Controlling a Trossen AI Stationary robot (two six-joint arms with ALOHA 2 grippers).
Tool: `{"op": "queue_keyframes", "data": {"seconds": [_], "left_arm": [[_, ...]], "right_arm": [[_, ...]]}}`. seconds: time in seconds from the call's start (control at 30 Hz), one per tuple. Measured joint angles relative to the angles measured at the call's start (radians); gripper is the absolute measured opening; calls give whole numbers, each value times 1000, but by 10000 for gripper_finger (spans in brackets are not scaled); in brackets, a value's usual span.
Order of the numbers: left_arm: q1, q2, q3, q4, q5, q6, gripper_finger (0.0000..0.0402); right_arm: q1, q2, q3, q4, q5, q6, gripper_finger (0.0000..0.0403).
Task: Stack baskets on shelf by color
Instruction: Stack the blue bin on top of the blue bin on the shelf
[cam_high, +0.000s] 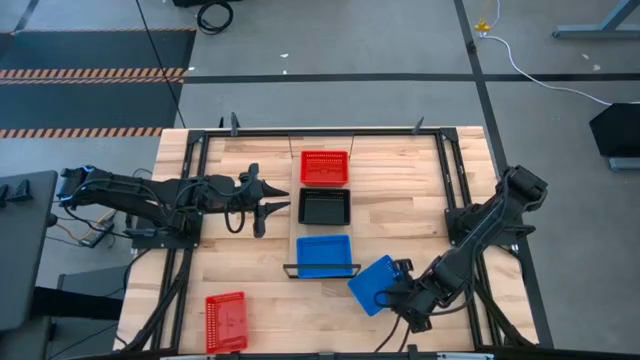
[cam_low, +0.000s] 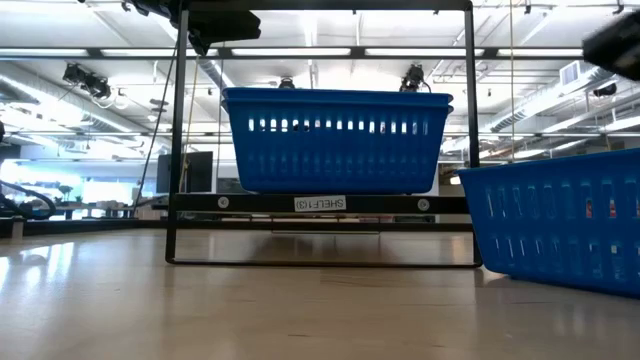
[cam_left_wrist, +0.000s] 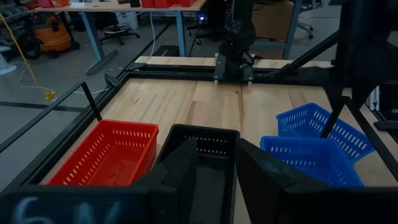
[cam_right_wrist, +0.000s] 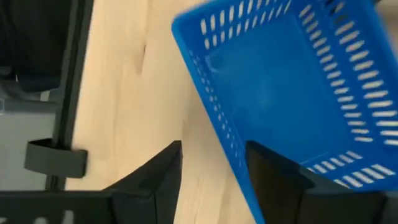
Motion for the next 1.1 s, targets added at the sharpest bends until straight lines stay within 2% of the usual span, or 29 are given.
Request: {"op": "queue_keyframes", "data": {"seconds": [0.2, 0.37, 0.47, 0.67, 0.9, 1.1], "left_arm": [[0, 0, 0, -2, 0, 0, 117], [0, 0, 0, -2, 0, 7, 117], [0, 0, 0, -2, 0, 10, 117], [0, 0, 0, -2, 0, 10, 117], [0, 0, 0, -2, 0, 10, 117], [0, 0, 0, -2, 0, 9, 117]], "right_arm": [[-1, 0, -100, 45, 3, 5, 182], [-2, 1, -136, 58, 1, 13, 158], [-2, 1, -134, 55, -11, 38, 123], [-1, 0, -128, 69, -80, 44, 20], [-6, -1, -128, 43, -127, 75, 36], [-13, -59, -127, -80, -197, 175, 16]]}}
